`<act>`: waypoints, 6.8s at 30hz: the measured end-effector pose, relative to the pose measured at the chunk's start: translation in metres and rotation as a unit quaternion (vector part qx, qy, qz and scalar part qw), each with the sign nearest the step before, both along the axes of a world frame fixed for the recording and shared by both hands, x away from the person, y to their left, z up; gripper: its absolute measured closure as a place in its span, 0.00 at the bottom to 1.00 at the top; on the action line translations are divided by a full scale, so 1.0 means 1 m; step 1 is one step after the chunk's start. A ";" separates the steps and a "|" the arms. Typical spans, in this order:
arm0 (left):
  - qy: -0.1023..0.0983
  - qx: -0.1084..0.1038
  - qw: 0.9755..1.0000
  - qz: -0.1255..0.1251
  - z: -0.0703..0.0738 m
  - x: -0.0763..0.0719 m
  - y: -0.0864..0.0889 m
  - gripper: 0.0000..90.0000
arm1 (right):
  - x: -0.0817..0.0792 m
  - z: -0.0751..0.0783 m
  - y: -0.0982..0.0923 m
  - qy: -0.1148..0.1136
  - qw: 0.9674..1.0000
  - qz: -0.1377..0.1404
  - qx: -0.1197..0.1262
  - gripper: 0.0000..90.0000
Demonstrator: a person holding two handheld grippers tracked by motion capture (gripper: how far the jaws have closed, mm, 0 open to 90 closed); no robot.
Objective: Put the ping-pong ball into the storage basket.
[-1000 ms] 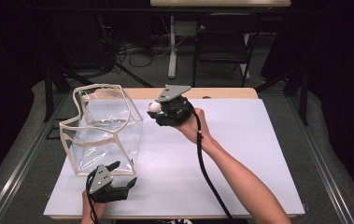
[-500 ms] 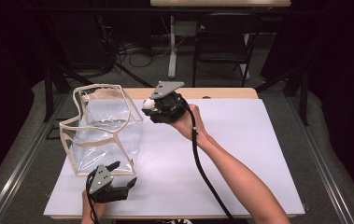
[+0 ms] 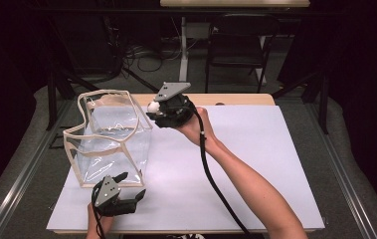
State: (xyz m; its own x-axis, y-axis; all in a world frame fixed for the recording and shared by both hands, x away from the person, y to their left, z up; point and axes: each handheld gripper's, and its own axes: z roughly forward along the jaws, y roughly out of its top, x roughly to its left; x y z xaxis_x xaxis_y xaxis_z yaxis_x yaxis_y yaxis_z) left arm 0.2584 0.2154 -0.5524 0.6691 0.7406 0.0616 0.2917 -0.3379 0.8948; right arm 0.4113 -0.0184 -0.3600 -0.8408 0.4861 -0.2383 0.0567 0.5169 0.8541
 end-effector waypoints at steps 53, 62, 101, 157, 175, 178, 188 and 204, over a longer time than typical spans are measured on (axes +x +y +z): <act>-0.001 -0.002 1.000 -0.001 0.000 0.000 0.000 0.18 | 0.013 0.014 0.039 -0.003 1.000 0.006 -0.030 0.57; -0.001 -0.003 1.000 -0.001 0.000 0.000 0.000 0.18 | 0.014 0.014 0.044 -0.004 0.999 0.007 -0.035 0.57; -0.001 -0.003 1.000 -0.002 0.000 0.000 0.000 0.18 | 0.012 0.014 0.071 -0.001 0.998 0.025 -0.058 0.57; 0.001 -0.004 1.000 -0.003 0.000 0.000 0.001 0.18 | 0.007 -0.001 0.098 0.036 0.991 0.047 -0.119 0.57; 0.000 -0.003 1.000 -0.003 0.000 0.000 0.001 0.18 | 0.007 -0.003 0.101 0.050 0.988 0.052 -0.135 0.56; 0.000 -0.003 1.000 -0.003 0.000 0.000 0.001 0.18 | 0.007 -0.004 0.102 0.053 0.988 0.053 -0.138 0.56; -0.001 -0.002 1.000 -0.003 0.000 0.000 0.001 0.18 | 0.008 -0.006 0.104 0.059 0.986 0.051 -0.146 0.56; -0.001 -0.003 1.000 -0.002 0.000 0.000 0.001 0.18 | 0.010 -0.007 0.102 0.072 0.986 0.049 -0.140 0.40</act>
State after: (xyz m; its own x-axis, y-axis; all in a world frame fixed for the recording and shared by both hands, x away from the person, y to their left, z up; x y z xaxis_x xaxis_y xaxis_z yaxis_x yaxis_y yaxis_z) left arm 0.2587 0.2166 -0.5520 0.6717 0.7385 0.0577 0.2894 -0.3333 0.8973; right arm 0.4210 0.0833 -0.3667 -0.9157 0.3328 -0.2253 0.1054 0.7398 0.6645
